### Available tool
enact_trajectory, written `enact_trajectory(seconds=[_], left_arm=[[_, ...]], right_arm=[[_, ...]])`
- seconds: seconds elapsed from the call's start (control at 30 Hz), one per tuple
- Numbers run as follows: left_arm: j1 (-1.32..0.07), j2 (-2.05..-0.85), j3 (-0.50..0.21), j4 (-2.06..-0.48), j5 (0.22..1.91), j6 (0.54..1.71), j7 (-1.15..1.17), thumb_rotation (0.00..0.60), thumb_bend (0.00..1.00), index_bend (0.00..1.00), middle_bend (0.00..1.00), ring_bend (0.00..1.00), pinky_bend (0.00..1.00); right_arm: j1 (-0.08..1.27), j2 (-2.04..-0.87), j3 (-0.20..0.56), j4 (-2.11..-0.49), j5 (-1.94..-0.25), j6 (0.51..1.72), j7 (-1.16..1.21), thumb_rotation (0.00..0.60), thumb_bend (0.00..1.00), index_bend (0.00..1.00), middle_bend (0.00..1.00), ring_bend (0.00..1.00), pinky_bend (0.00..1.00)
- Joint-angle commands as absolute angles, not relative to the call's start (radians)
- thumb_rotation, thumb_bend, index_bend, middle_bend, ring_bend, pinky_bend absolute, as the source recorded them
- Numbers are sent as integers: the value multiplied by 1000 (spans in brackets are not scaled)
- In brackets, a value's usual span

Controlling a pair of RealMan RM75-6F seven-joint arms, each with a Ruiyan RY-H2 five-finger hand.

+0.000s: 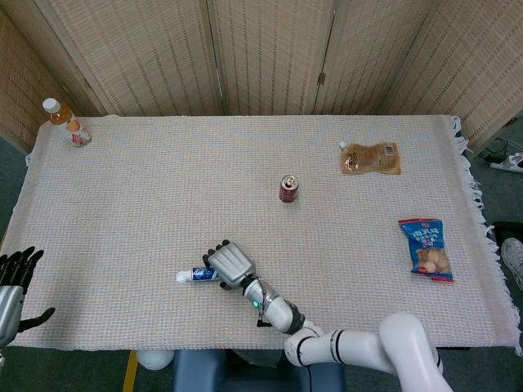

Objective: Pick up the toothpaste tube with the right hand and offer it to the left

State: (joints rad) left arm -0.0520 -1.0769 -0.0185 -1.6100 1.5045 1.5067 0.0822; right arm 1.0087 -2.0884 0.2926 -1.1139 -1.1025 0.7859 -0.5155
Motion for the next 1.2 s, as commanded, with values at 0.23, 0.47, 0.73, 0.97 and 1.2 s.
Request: enact_trajectory(seconds=[0.23,0.47,0.73,0.97,1.2], left_arm=[[-53,-1076,-20,-1606,1507,1508,76,600,134,72,74,75,0],[-76,-1069,-27,-1613,1534,1498,84,600,134,78,74,79,0],[-148,-1067,-59,-1641,1594,1470,53,600,135,103,94,107,0],[-246,-1081,-102,-1667,1638,1418,-42,600,135,121,126,132,38],[-317,-1108,-124,-1696,1667,1379,-50,600,135,114,130,149,86]], right_arm=[[1013,-2088,278,-1105,-1116,797,-505,600,357,514,474,436,327],[1001,-2046,267,-1141,-1153,811,-456,600,517,619,558,540,435],[945,-1931,254,-1272,-1230,869,-326,600,609,682,626,628,569],[864,-1800,253,-1400,-1321,946,-61,600,625,705,645,659,605],[840,-1720,235,-1404,-1430,935,358,600,637,713,657,681,627]])
